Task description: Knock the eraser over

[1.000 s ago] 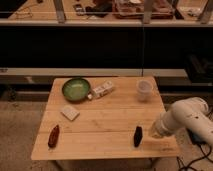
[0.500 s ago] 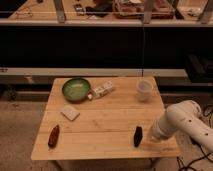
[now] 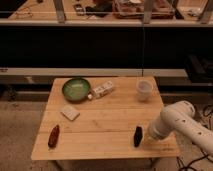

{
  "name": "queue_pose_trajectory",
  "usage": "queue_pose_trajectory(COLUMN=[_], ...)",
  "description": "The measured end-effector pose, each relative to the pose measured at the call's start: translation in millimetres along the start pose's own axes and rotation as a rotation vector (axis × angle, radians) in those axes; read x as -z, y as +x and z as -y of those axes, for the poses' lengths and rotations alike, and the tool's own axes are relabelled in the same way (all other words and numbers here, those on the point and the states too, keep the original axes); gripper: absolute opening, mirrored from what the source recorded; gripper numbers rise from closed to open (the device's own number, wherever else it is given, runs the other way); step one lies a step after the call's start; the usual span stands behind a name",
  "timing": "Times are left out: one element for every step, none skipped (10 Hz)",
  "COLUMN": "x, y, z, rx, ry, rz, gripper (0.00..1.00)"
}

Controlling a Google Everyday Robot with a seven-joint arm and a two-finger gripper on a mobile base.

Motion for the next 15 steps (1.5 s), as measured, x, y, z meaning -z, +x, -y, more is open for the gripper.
queue_pose_trajectory(x=[0.0, 0.0, 1.2, 1.3, 1.9, 1.6, -0.2, -1.9, -4.3, -10.0, -15.3, -23.2, -30.3, -30.7, -23.3], y=[-1.5, -4.8, -7.7, -9.4, -11.2, -13.1, -15.5, -16.9, -17.3, -12.6, -3.5, 19.1, 59.5, 93.0, 136.1], z=[-3.4, -7.2, -11.2, -12.7, -13.7, -14.1, -12.2, -9.8, -7.1, 0.9, 9.0, 26.0, 55.5, 80.7, 111.0], rx=[-0.003, -0.008, -0.013, -0.016, -0.018, -0.021, -0.024, -0.022, -0.015, 0.009, 0.033, 0.081, 0.164, 0.231, 0.31], ry=[-0.006, -0.013, -0.021, -0.024, -0.026, -0.027, -0.018, -0.009, 0.0, 0.02, 0.035, 0.062, 0.095, 0.119, 0.138], rz=[0.007, 0.016, 0.025, 0.028, 0.032, 0.034, 0.039, 0.044, 0.049, 0.061, 0.065, 0.063, 0.042, 0.018, -0.023], gripper=[0.04, 0.04, 0.04, 0.04, 0.04, 0.04, 0.04, 0.04, 0.04, 0.04, 0.04, 0.04, 0.04, 0.04, 0.04])
